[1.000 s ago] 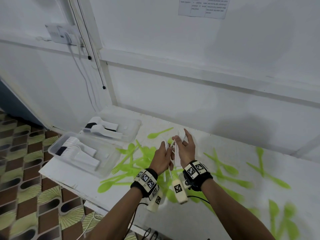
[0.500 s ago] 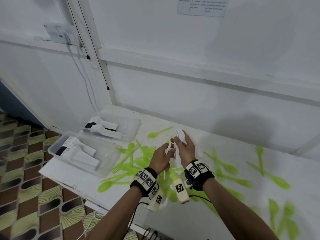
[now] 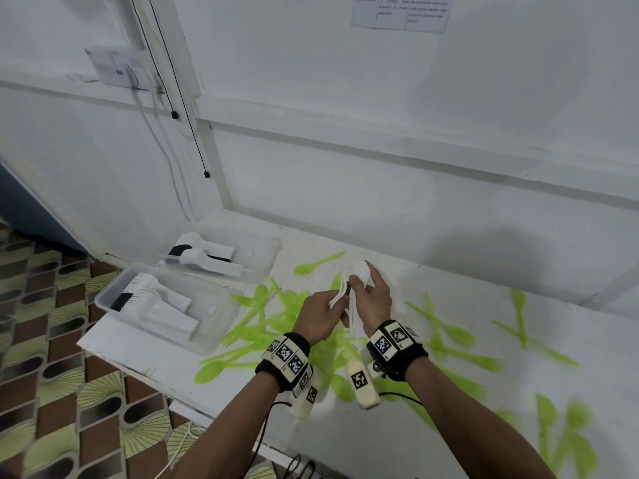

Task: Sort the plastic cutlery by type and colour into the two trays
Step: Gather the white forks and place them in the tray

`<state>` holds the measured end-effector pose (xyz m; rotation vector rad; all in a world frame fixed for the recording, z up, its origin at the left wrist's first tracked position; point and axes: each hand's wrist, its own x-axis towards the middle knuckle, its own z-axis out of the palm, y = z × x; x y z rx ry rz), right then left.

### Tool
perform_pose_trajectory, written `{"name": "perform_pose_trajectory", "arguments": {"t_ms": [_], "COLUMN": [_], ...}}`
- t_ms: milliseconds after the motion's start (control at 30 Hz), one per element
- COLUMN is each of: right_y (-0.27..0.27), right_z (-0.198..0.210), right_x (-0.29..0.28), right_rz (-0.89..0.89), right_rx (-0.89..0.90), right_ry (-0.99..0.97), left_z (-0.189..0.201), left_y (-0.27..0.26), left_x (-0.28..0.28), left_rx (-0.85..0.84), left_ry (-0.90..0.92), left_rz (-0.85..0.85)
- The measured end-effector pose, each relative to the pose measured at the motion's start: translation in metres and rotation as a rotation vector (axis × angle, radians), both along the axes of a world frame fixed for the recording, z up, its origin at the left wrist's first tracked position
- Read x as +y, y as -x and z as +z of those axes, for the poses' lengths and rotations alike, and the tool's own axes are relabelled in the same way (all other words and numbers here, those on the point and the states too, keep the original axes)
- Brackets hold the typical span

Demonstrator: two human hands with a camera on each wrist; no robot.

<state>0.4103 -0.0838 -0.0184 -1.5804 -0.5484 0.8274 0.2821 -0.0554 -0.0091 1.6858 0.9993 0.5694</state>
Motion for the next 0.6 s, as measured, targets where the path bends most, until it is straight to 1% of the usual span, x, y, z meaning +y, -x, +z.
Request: {"name": "perform_pose_trajectory", "arguments": {"t_ms": [67,133,233,300,367,467,600], "right_y": [0.000,0.000,0.002,0.005,0.010,0.014,0.014], "right_z": [0.007,0.012,0.018,0.019,0.021,0.024,0.023], "right_x": [-0.001,-0.003,-0.006,-0.006,-0.005,-0.004,-0.001], "right_rz": [-0.003,0.037,0.126,0.141,0.146,0.133,0.105], "right_rx": [-0.011,-0.061,-0.119,-0.128,-0.154,-0.193,-0.090], "right_ry": [-0.014,-0.039,-0.061,-0.066,-0.057,-0.074,-0.063], "left_z": [0.002,0.004,0.010,0.013,0.015,0.016,0.017], "left_y": [-0.001,0.001,0.006,0.006,0.005,0.003,0.003], "left_x": [0.004,0.010,0.017,0.018,0.016,0.011,0.011], "left_rx": [-0.050,-0.098,-0.177,-0.218,-0.251,-0.253,-0.252], "left_ry": [0.139,0.245,0.297,0.336,0.314,0.221,0.192], "left_rz": [0.121,0.187,0.182,0.180,0.159,0.124,0.102]}}
